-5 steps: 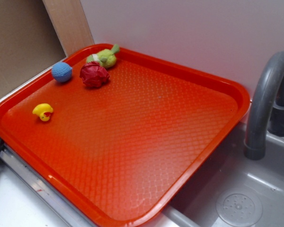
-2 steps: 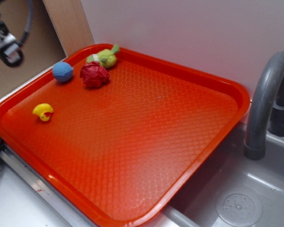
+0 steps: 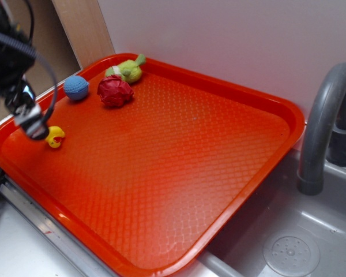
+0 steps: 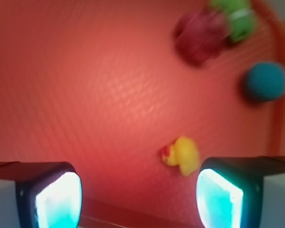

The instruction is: Grab the yellow duck.

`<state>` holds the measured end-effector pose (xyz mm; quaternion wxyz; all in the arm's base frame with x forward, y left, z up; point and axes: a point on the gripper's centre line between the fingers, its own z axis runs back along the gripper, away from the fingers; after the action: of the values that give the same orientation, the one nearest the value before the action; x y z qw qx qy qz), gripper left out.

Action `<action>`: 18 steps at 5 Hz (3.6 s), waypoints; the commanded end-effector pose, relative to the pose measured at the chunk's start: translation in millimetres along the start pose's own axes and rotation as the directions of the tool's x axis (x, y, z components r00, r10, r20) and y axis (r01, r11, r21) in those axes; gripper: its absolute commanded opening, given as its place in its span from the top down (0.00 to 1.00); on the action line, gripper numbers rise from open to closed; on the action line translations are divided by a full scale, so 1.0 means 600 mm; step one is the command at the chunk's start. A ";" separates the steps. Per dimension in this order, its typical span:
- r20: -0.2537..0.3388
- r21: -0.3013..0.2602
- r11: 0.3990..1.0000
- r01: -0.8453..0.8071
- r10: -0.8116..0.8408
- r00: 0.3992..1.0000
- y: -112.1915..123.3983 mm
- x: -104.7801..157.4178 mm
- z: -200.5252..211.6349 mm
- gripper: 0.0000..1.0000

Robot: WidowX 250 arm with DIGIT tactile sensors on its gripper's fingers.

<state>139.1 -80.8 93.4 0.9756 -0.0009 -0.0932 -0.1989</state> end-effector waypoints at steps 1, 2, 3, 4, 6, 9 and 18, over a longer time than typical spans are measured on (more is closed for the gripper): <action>-0.035 -0.127 0.989 0.069 -0.074 0.997 0.026 0.017 -0.093 0.00; -0.087 -0.128 0.988 0.092 -0.104 0.991 0.018 0.042 -0.123 0.00; -0.194 -0.145 0.979 0.144 -0.170 0.966 0.014 0.039 -0.165 0.00; -0.197 -0.142 0.979 0.144 -0.171 0.965 0.008 0.031 -0.156 1.00; -0.138 -0.075 0.985 0.154 -0.163 0.977 0.008 0.045 -0.074 0.00; -0.131 -0.086 0.984 0.154 -0.164 0.978 -0.006 0.035 -0.026 0.00; -0.105 -0.072 0.992 0.103 -0.110 0.988 0.001 0.047 -0.001 1.00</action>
<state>163.4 -89.5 91.7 0.9662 -0.0138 -0.0088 -0.2572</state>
